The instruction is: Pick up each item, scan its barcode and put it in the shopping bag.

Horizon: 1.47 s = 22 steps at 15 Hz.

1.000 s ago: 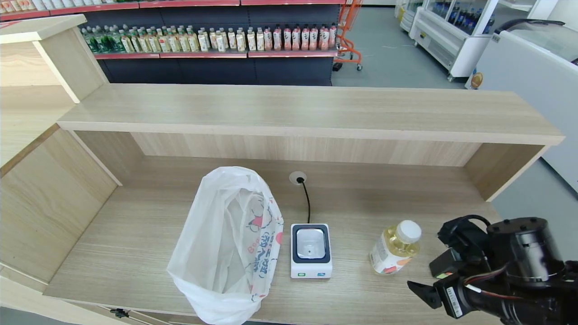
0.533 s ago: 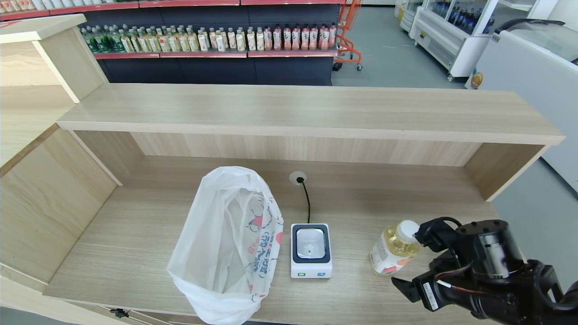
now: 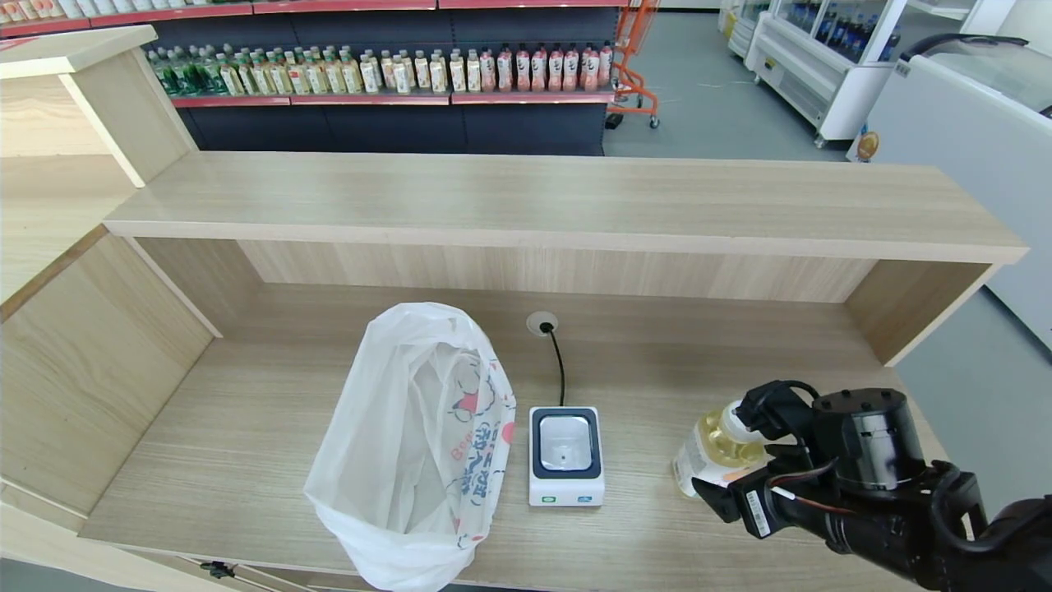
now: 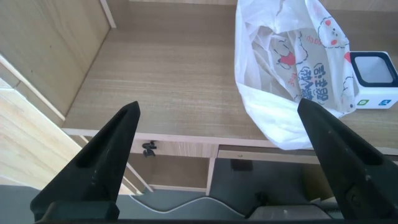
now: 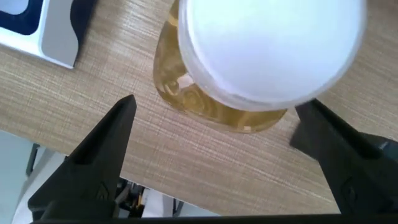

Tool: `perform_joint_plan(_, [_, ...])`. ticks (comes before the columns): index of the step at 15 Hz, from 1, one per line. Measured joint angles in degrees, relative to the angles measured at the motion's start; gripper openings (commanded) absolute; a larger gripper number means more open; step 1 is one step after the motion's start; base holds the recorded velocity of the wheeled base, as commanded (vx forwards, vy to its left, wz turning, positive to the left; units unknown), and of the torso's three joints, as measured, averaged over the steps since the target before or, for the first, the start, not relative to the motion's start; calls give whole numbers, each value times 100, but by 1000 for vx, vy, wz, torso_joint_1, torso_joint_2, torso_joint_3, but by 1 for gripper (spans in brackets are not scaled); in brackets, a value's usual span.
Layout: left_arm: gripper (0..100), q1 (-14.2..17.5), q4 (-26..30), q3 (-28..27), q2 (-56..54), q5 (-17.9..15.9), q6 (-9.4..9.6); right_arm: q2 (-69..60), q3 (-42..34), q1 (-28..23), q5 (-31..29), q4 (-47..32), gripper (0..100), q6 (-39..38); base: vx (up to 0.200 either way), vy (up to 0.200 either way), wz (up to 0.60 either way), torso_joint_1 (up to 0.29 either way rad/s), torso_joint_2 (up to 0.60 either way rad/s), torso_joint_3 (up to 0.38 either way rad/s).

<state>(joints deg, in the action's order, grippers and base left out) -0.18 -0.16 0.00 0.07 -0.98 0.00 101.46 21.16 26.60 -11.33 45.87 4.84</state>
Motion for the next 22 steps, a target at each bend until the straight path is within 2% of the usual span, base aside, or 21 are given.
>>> perform_joint_plan(13, [100,0,0,0,0,0,0,1028,658,40,263,722,100,82,0,0,0,0,0,0])
perform_joint_plan(19, [100,0,0,0,0,0,0,1464,744,126,627,1510,100,20,0,0,0,0,0,0])
perform_joint_plan(20, [100,0,0,0,0,0,0,1519,744,126,807,1715,0,16,0,0,0,0,0,0])
perform_joint_plan(22, [100,-2,0,0,0,0,0,1620,734,134,1040,1943,0,24,0,0,0,0,0,0])
